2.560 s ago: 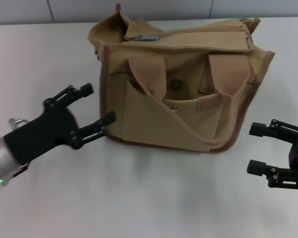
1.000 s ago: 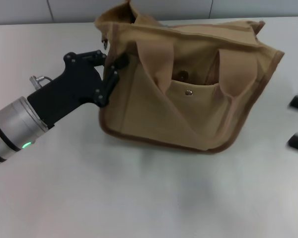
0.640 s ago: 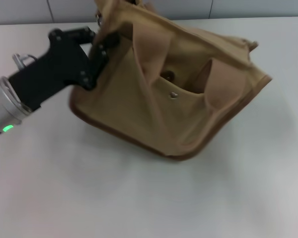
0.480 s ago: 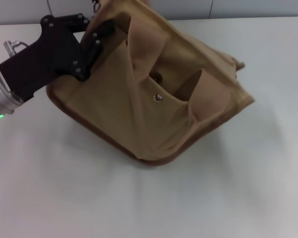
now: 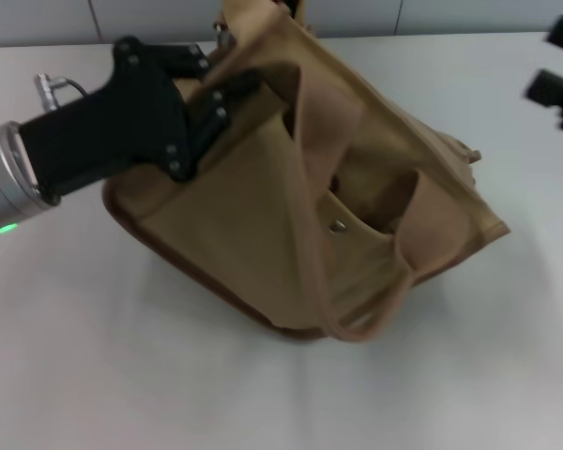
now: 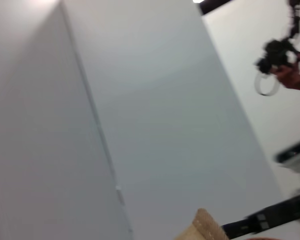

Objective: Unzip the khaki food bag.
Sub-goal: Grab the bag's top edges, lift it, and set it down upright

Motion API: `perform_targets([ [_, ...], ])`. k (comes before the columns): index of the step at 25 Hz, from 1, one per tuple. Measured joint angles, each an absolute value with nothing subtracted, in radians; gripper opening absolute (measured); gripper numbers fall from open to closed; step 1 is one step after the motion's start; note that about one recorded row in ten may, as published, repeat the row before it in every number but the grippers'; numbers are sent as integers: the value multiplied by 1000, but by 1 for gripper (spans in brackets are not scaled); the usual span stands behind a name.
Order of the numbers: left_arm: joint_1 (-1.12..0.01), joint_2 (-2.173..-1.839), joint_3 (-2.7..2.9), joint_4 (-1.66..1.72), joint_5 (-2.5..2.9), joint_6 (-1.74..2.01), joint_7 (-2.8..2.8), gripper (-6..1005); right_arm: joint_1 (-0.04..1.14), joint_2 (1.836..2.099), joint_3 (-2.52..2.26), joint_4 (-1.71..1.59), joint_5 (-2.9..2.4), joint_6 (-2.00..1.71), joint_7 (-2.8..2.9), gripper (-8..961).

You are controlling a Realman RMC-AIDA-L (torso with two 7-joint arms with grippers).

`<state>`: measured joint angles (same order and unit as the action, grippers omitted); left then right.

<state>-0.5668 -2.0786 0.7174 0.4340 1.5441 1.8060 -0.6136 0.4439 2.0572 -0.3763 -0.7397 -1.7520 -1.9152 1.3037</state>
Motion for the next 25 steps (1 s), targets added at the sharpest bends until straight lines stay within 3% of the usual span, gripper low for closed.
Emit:
perform_targets([
  [6,-572,-2080,808,434,1516,1825,-580,87,490,2073,-499,-774,-1752,-1839,1303,833],
  [25,-633,-2079,954,520,1479,1765,-638,86,506,2061,-657,-881,-1759,-1778,1379,830],
])
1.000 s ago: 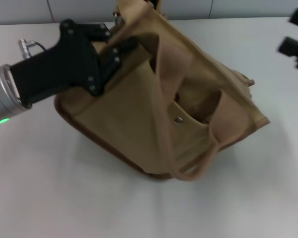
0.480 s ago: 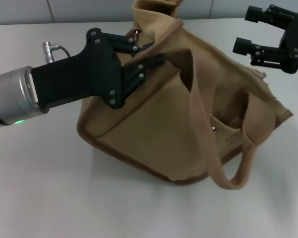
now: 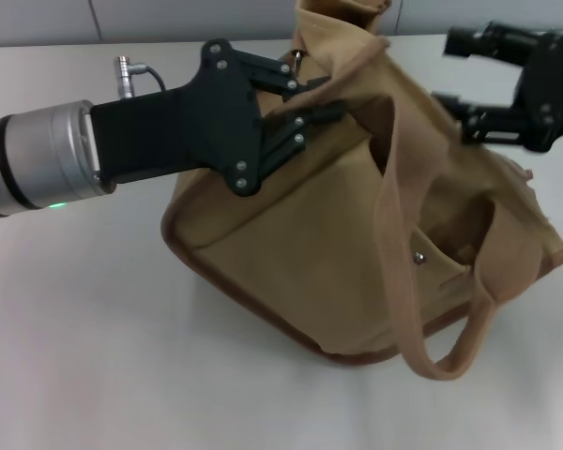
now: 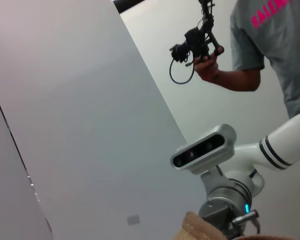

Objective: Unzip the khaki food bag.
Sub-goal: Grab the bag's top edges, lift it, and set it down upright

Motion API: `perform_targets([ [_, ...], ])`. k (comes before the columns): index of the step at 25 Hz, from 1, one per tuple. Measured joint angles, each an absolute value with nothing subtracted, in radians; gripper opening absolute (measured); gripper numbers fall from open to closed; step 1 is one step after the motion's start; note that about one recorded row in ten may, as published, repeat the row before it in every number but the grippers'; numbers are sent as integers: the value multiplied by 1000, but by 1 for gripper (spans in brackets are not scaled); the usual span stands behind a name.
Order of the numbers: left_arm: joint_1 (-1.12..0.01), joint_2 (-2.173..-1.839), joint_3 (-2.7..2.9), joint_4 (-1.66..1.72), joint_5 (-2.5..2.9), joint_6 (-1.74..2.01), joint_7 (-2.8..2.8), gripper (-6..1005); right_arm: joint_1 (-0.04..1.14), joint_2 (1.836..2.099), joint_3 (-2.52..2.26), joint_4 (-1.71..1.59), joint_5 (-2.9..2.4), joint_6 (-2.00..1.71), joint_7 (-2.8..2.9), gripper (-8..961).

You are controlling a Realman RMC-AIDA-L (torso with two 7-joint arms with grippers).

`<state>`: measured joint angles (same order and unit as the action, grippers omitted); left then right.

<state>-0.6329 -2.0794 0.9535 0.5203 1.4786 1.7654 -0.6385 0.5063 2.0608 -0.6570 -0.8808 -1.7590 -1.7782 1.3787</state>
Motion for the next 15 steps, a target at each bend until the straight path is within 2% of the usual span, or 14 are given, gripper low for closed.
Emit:
perform_targets([
  [4,-640,-2080,986,518,1461,1743,-641,86,500,2074,-732,-883,-1761,-1751,1360,831],
  [7,-641,-2080,1001,519,1448,1741,-641,86,500,2074,-753,-883,-1762,-1735,1351,831],
  [15,-643,-2080,1020,527,1431,1738,-644,86,503,2077,-836,-891,-1763,-1676,1345,724],
])
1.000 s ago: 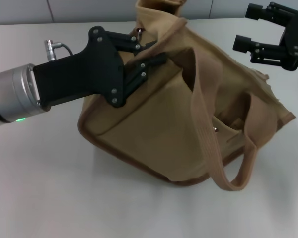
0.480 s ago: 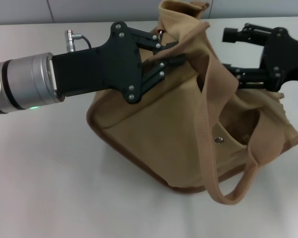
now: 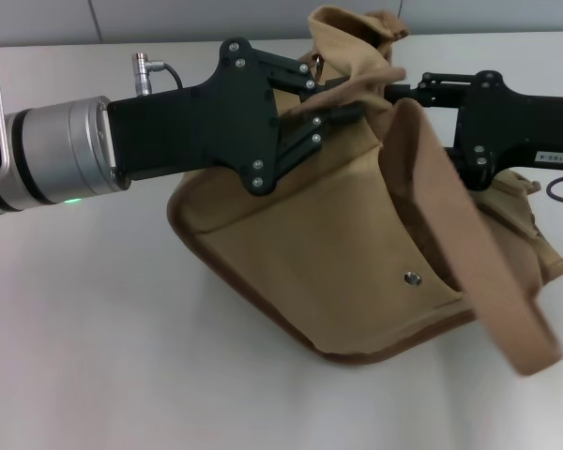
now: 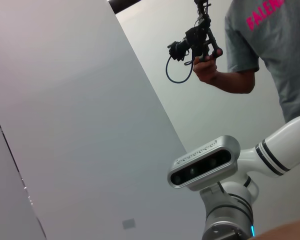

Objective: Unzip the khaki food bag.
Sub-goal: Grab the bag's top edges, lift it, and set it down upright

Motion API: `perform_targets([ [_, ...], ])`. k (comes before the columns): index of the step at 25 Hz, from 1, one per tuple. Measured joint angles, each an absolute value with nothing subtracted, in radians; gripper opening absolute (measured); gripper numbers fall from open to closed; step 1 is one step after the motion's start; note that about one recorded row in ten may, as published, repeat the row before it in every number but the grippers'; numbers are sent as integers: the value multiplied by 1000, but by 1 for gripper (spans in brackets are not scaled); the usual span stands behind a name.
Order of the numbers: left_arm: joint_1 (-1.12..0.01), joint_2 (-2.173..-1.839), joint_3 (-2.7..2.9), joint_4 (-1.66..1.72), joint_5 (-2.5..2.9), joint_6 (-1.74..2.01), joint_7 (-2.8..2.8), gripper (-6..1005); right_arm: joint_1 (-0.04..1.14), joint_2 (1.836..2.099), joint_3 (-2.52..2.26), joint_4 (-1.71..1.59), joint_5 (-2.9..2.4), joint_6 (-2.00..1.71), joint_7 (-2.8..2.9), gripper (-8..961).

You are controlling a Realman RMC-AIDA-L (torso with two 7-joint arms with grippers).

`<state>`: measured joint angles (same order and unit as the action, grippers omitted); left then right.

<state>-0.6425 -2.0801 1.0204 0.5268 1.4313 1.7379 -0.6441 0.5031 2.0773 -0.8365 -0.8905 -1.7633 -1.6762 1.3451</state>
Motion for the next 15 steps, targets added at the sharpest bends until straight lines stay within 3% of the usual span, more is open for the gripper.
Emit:
perform_targets([
  [3,-644,-2080,1023,527,1431,1737,-644,86,500,2082,-860,-901,-1763,-1653,1327,684],
  [9,-643,-2080,1025,528,1419,1740,-644,88,490,2084,-917,-931,-1758,-1605,1321,477],
  [15,-641,-2080,1026,528,1416,1743,-644,90,489,2081,-919,-947,-1759,-1609,1320,348],
])
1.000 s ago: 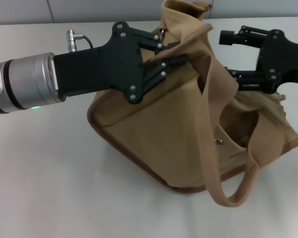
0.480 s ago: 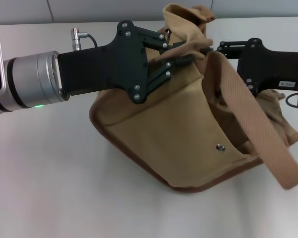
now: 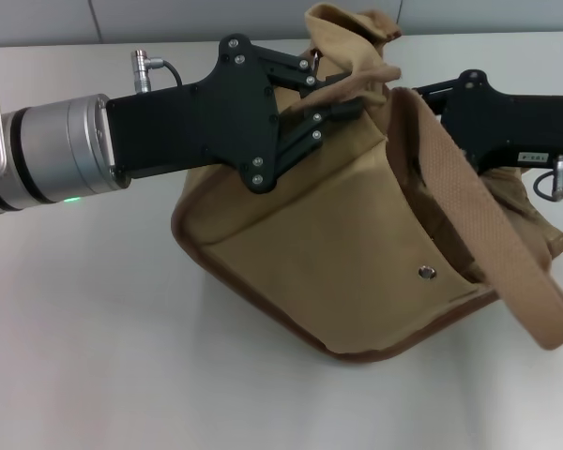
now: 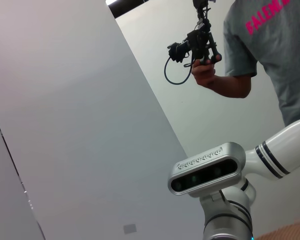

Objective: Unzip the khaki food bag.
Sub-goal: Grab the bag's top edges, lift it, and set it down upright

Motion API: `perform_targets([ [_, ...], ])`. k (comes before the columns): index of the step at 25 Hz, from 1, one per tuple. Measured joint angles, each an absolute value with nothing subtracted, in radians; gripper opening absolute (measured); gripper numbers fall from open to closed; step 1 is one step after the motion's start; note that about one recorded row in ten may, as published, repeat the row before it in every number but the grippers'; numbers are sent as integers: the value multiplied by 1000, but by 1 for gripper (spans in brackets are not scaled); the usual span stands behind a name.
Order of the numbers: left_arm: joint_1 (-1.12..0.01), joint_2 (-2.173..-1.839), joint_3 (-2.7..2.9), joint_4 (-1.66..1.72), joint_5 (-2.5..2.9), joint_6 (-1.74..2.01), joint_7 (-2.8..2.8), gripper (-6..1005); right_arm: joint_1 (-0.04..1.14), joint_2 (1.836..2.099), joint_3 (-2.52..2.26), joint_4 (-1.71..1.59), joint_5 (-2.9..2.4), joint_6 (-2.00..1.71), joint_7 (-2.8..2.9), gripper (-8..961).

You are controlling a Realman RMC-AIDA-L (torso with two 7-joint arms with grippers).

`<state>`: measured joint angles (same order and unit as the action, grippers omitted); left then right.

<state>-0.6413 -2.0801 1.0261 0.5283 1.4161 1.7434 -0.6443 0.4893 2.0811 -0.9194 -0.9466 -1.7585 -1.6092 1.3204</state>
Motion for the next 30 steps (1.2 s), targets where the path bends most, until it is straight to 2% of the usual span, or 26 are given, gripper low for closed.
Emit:
perform_targets([
  [7,-642,-2079,1038,529,1416,1744,-644,92,489,2081,-964,-958,-1774,-1599,1311,240],
  [13,-643,-2078,1039,529,1416,1744,-644,94,493,2081,-1002,-971,-1783,-1599,1309,335],
  [26,-643,-2079,1038,529,1416,1747,-644,98,512,2082,-1038,-986,-1824,-1566,1321,390],
  [30,-640,-2079,1038,530,1411,1749,-644,99,493,2085,-1036,-983,-1798,-1553,1281,261],
])
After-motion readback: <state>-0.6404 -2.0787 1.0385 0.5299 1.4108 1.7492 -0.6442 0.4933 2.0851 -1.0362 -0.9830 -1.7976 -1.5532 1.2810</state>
